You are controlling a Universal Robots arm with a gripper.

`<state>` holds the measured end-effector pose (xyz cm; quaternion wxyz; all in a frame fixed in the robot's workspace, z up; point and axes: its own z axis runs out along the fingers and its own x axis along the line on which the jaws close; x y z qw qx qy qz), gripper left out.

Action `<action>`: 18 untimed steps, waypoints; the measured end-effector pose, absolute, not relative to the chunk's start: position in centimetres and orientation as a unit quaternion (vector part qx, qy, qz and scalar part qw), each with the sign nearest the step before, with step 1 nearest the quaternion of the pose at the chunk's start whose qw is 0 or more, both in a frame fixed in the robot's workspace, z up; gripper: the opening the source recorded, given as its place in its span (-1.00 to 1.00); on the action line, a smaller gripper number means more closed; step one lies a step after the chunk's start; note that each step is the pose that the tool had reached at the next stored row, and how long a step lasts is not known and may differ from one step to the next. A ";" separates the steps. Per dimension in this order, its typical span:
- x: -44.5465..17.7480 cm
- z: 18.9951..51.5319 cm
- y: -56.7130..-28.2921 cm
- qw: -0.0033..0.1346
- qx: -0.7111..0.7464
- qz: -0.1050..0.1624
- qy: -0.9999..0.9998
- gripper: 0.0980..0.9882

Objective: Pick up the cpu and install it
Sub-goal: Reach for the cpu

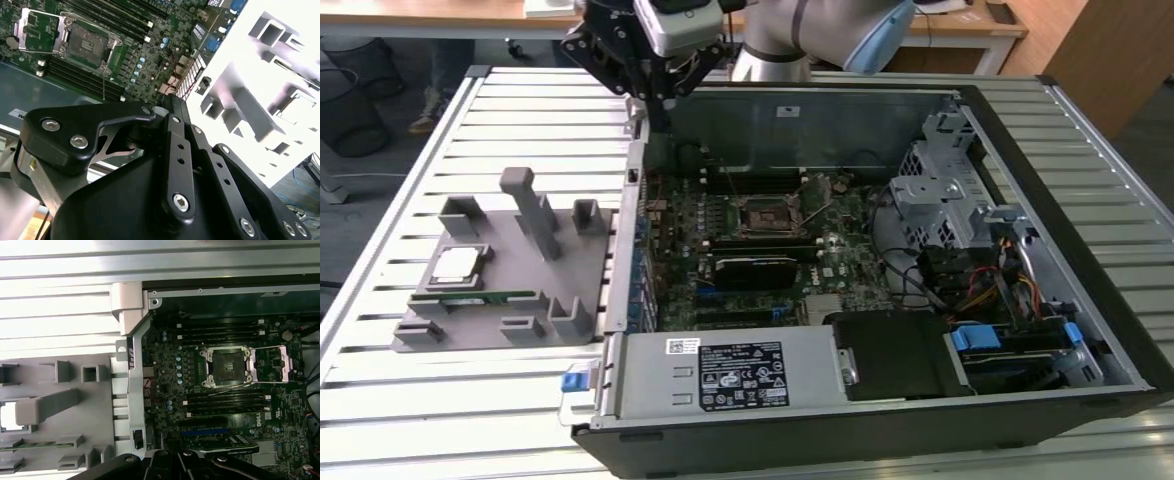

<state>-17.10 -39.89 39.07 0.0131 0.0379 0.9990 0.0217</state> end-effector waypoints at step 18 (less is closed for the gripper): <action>-18.1 39.0 -39.9 0.013 0.038 0.022 0.999 -0.97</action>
